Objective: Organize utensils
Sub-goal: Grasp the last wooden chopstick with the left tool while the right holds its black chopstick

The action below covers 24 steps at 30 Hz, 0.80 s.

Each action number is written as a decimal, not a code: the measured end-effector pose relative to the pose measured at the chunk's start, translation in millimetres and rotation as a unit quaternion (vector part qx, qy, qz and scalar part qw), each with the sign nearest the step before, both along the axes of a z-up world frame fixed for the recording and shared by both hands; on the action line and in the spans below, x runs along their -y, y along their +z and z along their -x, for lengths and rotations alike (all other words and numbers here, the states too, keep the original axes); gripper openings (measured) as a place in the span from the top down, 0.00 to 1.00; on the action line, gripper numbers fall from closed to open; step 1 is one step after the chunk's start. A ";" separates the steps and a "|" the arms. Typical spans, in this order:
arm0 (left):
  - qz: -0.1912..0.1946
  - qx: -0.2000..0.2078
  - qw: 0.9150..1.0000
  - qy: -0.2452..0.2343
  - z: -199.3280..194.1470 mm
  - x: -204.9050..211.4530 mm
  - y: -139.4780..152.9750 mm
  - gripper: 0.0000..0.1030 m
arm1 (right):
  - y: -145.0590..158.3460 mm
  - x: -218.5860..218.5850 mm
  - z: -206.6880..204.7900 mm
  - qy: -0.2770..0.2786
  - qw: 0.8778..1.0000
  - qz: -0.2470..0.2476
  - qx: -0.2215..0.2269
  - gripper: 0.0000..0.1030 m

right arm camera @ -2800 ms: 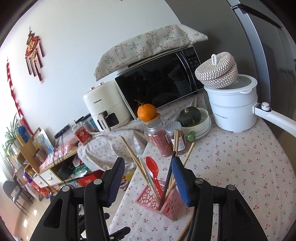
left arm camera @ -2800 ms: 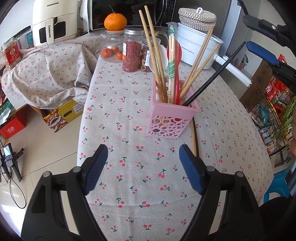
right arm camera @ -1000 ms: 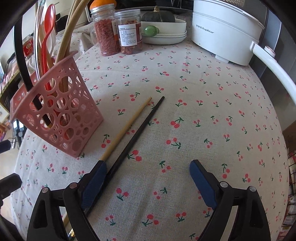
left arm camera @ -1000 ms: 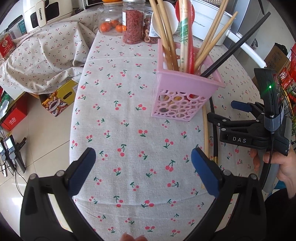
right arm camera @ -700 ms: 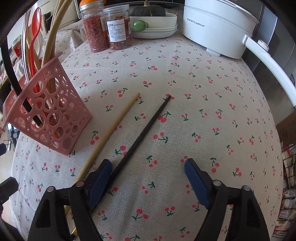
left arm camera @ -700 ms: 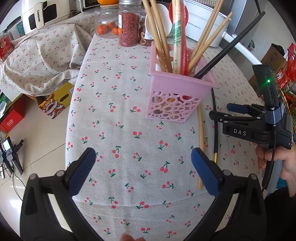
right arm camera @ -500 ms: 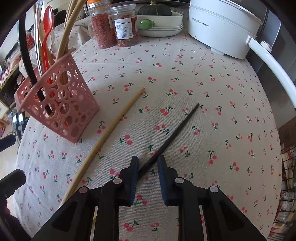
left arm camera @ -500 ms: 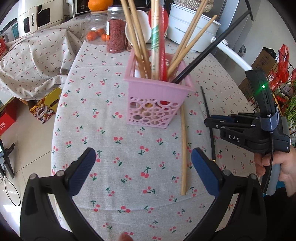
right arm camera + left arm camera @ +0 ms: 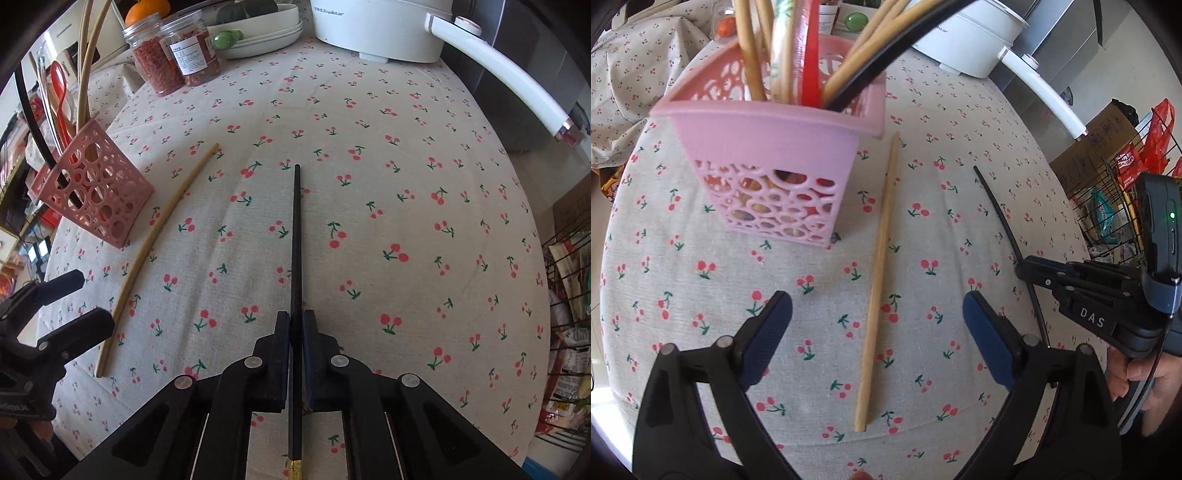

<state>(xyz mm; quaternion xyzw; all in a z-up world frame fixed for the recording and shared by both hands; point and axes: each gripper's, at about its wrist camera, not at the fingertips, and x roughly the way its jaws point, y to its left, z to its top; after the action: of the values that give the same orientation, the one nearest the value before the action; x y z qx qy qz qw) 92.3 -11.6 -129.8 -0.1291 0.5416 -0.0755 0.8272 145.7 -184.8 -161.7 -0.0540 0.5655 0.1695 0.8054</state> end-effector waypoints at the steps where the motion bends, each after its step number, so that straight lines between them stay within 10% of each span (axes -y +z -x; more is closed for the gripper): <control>1: -0.001 -0.004 1.000 -0.005 -1.0 3.9 -3.1 0.25 | 0.7 4.5 1.4 -0.003 1.000 0.000 -0.001 0.93; 7: -0.055 -0.001 0.997 -0.051 5.1 21.7 -1.4 0.91 | 7.3 28.1 8.9 -0.015 1.000 -0.005 -0.001 0.93; 15: -0.016 -0.082 0.986 -0.142 33.7 20.9 -1.1 0.91 | 13.1 45.8 17.5 -0.014 1.000 -0.013 -0.009 0.93; 24: -0.035 -0.047 0.991 -0.122 9.5 30.7 6.4 0.85 | 15.9 42.5 21.1 -0.015 1.000 -0.013 -0.010 0.93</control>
<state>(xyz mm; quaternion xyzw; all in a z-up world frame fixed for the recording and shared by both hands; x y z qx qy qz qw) 82.8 -42.3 -123.5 -0.0361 0.5939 -0.1506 0.7895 124.7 -227.3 -145.8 -0.0336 0.5719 0.1648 0.8029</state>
